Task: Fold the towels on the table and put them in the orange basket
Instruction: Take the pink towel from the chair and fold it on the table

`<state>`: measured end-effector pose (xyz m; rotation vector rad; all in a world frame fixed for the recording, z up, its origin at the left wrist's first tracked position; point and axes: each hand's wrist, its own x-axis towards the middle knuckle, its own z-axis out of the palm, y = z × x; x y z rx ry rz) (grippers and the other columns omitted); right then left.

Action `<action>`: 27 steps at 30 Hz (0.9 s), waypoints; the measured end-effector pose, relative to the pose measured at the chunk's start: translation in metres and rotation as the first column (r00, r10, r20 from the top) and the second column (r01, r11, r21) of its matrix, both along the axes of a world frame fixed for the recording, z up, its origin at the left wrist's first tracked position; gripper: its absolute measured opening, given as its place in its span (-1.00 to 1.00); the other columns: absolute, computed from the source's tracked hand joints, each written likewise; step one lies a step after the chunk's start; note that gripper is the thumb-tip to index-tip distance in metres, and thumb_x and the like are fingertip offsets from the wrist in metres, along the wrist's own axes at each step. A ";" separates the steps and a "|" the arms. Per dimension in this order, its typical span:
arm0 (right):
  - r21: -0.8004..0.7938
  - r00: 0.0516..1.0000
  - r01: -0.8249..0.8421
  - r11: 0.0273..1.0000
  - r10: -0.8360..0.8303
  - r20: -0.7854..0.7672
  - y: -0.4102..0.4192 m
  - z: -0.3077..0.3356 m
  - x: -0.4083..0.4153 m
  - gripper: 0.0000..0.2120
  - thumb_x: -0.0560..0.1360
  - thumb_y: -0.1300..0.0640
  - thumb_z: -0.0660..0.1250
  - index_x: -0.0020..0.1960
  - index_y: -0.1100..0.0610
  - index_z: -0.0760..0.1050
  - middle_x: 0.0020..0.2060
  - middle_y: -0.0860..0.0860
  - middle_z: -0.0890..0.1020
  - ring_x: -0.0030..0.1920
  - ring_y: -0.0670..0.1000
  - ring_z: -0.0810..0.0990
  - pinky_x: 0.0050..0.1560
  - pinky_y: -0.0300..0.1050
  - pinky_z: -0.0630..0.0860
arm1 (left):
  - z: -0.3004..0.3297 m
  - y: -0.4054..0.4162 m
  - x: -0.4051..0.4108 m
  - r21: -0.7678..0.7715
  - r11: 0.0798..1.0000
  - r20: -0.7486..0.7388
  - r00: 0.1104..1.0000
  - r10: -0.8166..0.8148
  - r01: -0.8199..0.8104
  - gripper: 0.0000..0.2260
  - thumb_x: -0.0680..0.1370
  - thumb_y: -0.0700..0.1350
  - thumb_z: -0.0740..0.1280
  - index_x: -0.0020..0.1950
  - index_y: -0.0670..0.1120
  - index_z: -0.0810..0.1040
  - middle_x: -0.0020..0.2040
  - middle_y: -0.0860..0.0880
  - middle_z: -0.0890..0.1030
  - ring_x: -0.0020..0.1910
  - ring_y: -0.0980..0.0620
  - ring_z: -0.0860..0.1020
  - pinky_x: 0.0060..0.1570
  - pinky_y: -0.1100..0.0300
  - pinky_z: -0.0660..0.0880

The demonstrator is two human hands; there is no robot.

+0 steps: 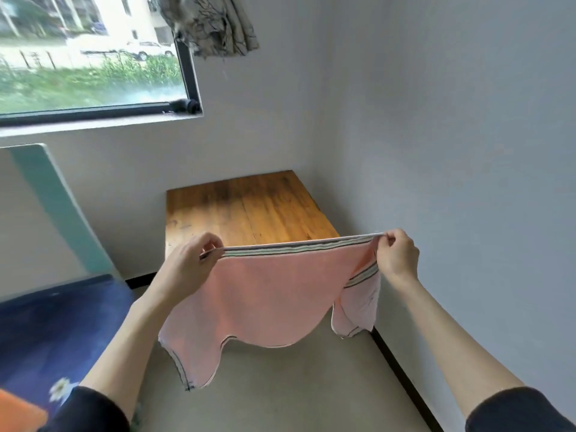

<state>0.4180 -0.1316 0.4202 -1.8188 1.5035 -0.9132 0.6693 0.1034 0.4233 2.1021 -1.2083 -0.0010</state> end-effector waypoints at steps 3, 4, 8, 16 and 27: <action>0.136 0.996 -0.046 0.990 0.036 0.076 -0.030 -0.008 0.038 -0.82 0.53 0.26 0.20 0.02 0.21 0.56 0.02 0.15 0.61 0.06 0.14 0.53 -0.03 -0.14 0.39 | -0.017 -0.001 0.037 0.101 0.993 0.007 0.998 0.062 -0.063 -0.94 0.51 -0.13 0.37 -0.14 -0.07 0.51 -0.25 0.04 0.50 -0.20 -0.08 0.48 -0.18 0.12 0.37; 0.176 0.994 -0.076 0.982 0.060 0.093 -0.041 -0.012 0.049 -0.84 0.52 0.27 0.21 -0.04 0.18 0.57 -0.04 0.13 0.62 0.00 0.11 0.53 -0.07 -0.16 0.38 | -0.021 -0.003 0.048 0.135 0.986 0.005 0.996 0.094 -0.094 -0.90 0.50 -0.09 0.39 -0.17 -0.04 0.50 -0.28 0.05 0.50 -0.21 -0.07 0.48 -0.19 0.12 0.37; 0.280 0.980 -0.190 0.941 0.166 0.108 -0.088 -0.024 0.093 -0.89 0.44 0.29 0.32 -0.09 0.20 0.60 -0.26 0.05 0.59 -0.25 0.03 0.53 -0.27 -0.17 0.42 | -0.031 -0.018 0.091 0.196 0.957 -0.016 0.975 0.223 -0.215 -0.84 0.45 0.00 0.43 -0.21 -0.04 0.53 -0.29 0.03 0.54 -0.24 -0.03 0.49 -0.21 0.12 0.40; 0.278 0.930 -0.303 0.912 0.347 -0.122 -0.167 -0.051 0.178 -0.88 0.51 0.25 0.29 -0.11 0.14 0.60 -0.13 0.07 0.60 -0.06 0.07 0.52 -0.06 -0.10 0.46 | -0.063 -0.072 0.158 0.269 0.936 -0.064 0.966 0.250 -0.225 -0.95 0.50 -0.18 0.39 -0.09 -0.15 0.61 -0.23 0.02 0.52 -0.20 0.02 0.45 -0.17 0.22 0.28; 0.211 0.842 -0.369 0.905 0.422 -0.337 -0.259 -0.117 0.309 -0.83 0.52 0.24 0.19 -0.07 0.22 0.56 -0.07 0.20 0.62 -0.03 0.18 0.53 -0.08 -0.11 0.39 | -0.111 -0.167 0.276 0.359 0.881 -0.092 0.927 0.363 -0.309 -0.87 0.51 -0.06 0.37 -0.12 -0.11 0.57 -0.22 -0.05 0.56 -0.21 -0.03 0.45 -0.23 0.15 0.31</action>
